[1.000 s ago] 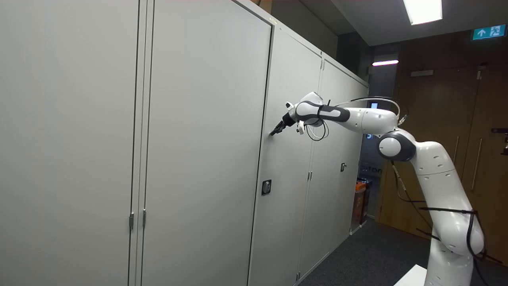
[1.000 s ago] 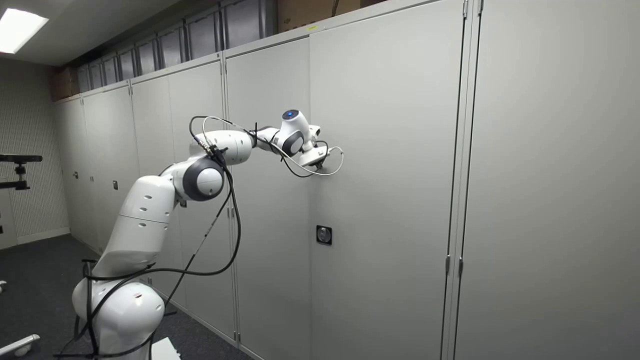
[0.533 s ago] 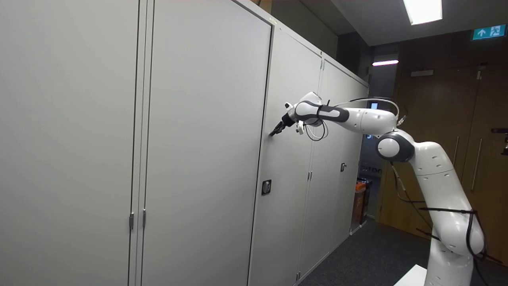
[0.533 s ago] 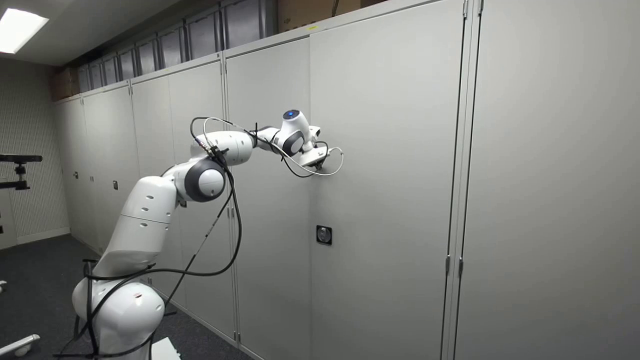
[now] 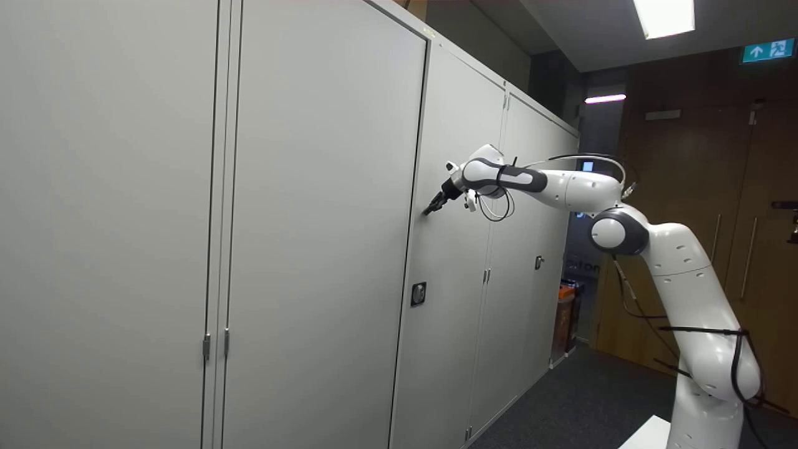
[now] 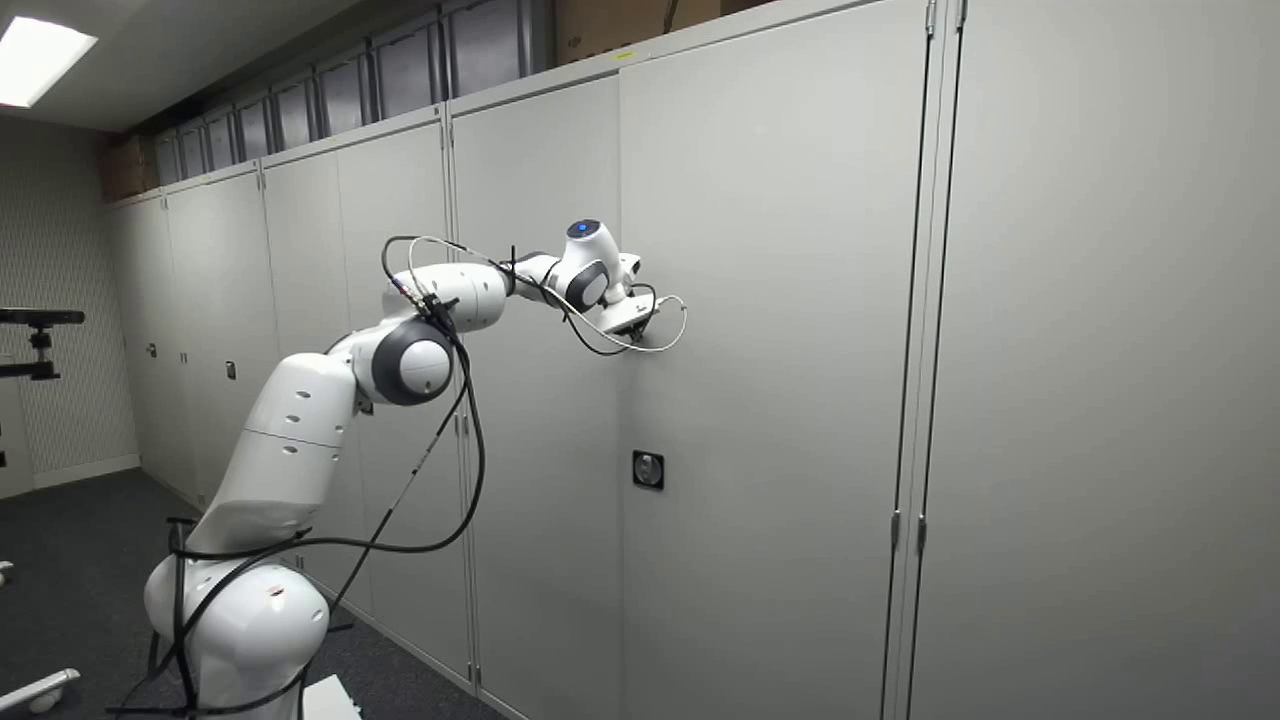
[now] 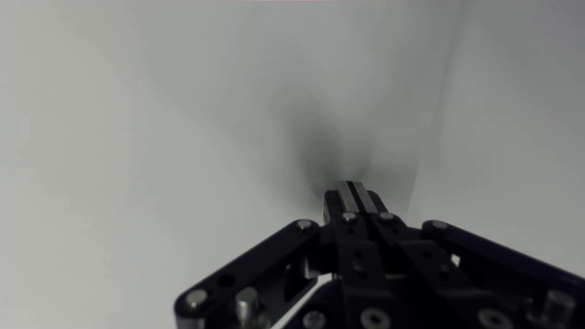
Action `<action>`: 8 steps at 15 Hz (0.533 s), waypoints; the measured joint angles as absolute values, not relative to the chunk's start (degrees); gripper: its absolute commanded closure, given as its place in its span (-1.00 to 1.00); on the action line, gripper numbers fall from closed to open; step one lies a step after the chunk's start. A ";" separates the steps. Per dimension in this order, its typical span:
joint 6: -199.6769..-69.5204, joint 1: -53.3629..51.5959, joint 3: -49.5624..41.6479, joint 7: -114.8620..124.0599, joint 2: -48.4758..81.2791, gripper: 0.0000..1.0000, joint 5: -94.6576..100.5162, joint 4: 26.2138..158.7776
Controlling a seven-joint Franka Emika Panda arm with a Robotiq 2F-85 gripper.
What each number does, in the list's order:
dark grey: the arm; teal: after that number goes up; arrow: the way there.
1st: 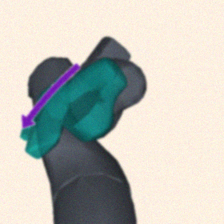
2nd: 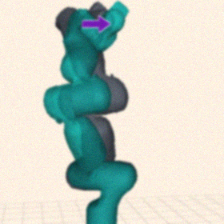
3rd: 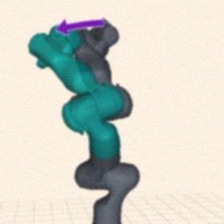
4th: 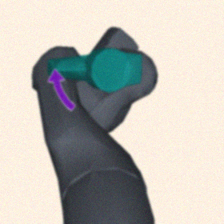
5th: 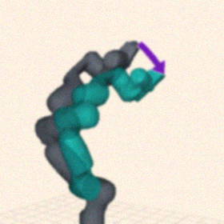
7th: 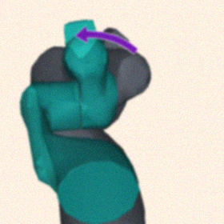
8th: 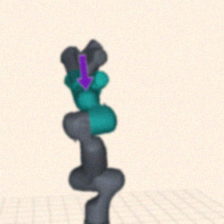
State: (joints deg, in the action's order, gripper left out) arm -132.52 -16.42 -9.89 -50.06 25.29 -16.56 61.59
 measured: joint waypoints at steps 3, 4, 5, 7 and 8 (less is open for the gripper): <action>-132.28 -16.43 -9.89 -50.06 25.46 1.00 -16.56 61.53; -132.21 -16.44 -9.89 -50.06 25.53 1.00 -16.56 61.52; -132.16 -16.45 -9.89 -50.06 25.59 1.00 -16.56 61.50; -132.09 -16.45 -9.89 -50.07 25.65 1.00 -16.56 61.50; -132.09 -16.45 -9.89 -50.07 25.65 1.00 -16.56 61.50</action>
State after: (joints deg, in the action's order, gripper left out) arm -132.09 -16.45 -9.89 -50.07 25.65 -16.56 61.50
